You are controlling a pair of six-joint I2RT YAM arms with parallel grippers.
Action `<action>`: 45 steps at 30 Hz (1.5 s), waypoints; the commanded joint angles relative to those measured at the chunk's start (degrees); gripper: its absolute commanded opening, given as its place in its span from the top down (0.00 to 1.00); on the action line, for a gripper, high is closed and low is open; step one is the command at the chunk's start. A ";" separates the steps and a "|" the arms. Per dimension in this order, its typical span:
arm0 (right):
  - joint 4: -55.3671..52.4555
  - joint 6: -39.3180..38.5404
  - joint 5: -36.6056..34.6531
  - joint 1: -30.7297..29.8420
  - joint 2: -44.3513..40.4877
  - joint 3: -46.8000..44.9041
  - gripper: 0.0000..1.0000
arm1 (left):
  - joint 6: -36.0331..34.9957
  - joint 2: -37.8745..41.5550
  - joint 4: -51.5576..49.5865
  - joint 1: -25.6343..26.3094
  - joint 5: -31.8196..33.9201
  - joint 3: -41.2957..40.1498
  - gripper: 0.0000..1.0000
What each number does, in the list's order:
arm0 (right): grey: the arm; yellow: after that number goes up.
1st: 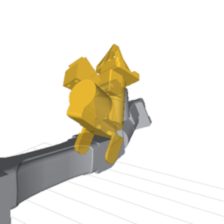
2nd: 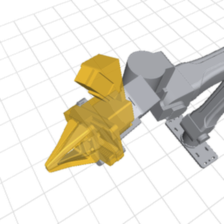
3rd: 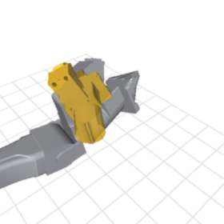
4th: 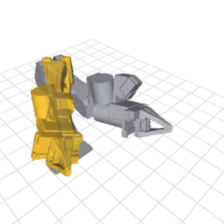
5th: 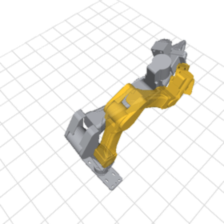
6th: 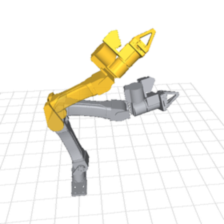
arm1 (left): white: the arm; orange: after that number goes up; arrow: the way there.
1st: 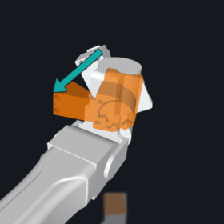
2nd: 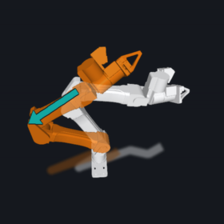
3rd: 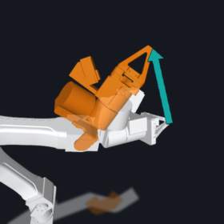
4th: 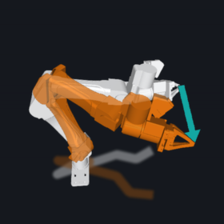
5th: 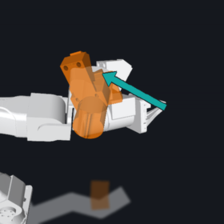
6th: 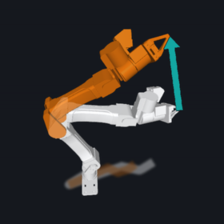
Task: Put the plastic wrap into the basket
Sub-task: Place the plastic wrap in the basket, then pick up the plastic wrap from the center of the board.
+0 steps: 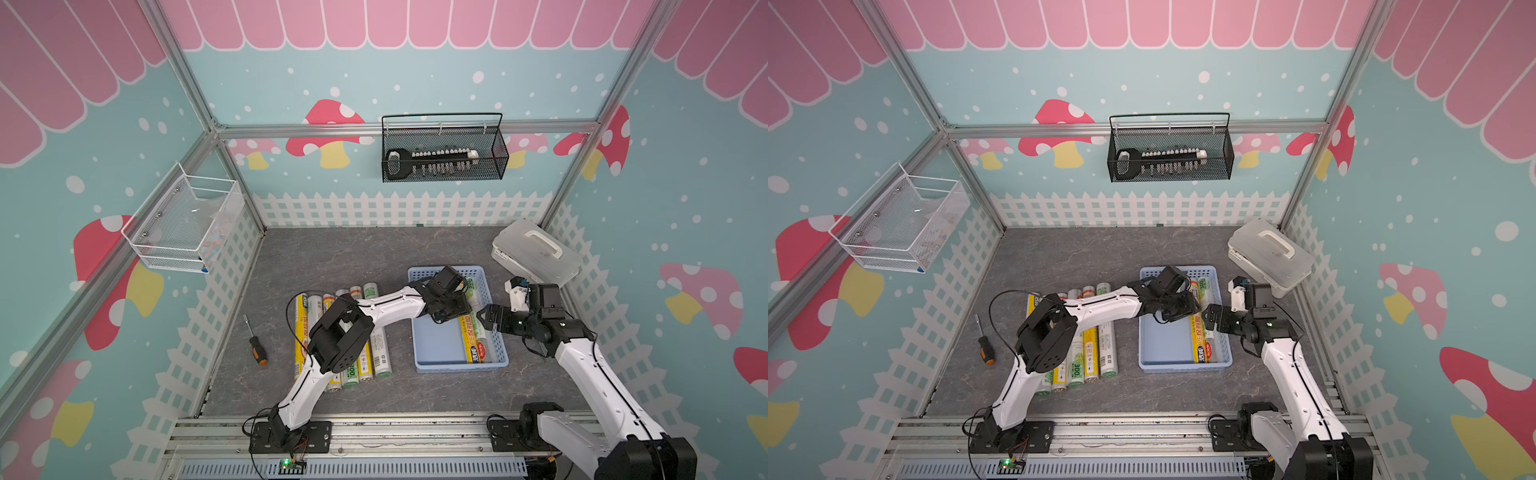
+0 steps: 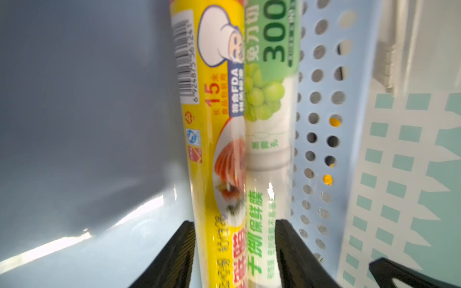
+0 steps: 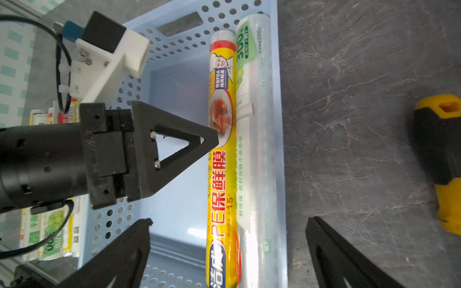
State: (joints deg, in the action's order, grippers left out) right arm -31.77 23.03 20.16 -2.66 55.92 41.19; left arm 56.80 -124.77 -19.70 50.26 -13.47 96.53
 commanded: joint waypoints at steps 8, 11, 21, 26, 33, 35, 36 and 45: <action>7.55 5.47 17.41 -1.48 -3.19 1.24 0.05 | -9.72 20.47 -0.22 -3.23 10.72 -16.33 0.48; 7.56 4.93 16.17 -3.43 -2.97 1.83 0.05 | -10.45 26.18 -0.16 -5.62 12.95 -23.07 0.49; 7.03 1.26 6.92 -19.49 2.71 7.44 0.06 | -12.93 36.56 -7.51 -13.65 21.06 -35.54 0.49; 5.93 -1.15 2.38 -25.65 7.20 10.60 0.06 | -14.11 36.36 -10.98 -16.68 21.17 -36.87 0.49; 6.18 -0.57 -0.08 -28.63 12.14 12.84 0.06 | -14.31 29.85 -15.88 -17.05 21.07 -33.68 0.48; 6.21 -0.61 -0.25 -28.72 12.94 12.95 0.06 | -14.01 28.48 -16.74 -17.04 21.35 -33.02 0.47; 6.04 -0.66 -0.60 -28.65 13.24 13.03 0.06 | -13.91 27.83 -16.97 -17.11 21.58 -32.94 0.47; 5.71 -0.44 -1.39 -28.72 14.62 12.24 0.04 | -14.54 23.42 -17.39 -15.88 19.26 -29.71 0.46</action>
State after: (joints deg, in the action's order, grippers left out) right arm -25.30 22.92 19.81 -30.87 70.43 53.01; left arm 43.05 -99.50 -35.24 33.67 6.17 65.08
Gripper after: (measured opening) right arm 0.957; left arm 0.542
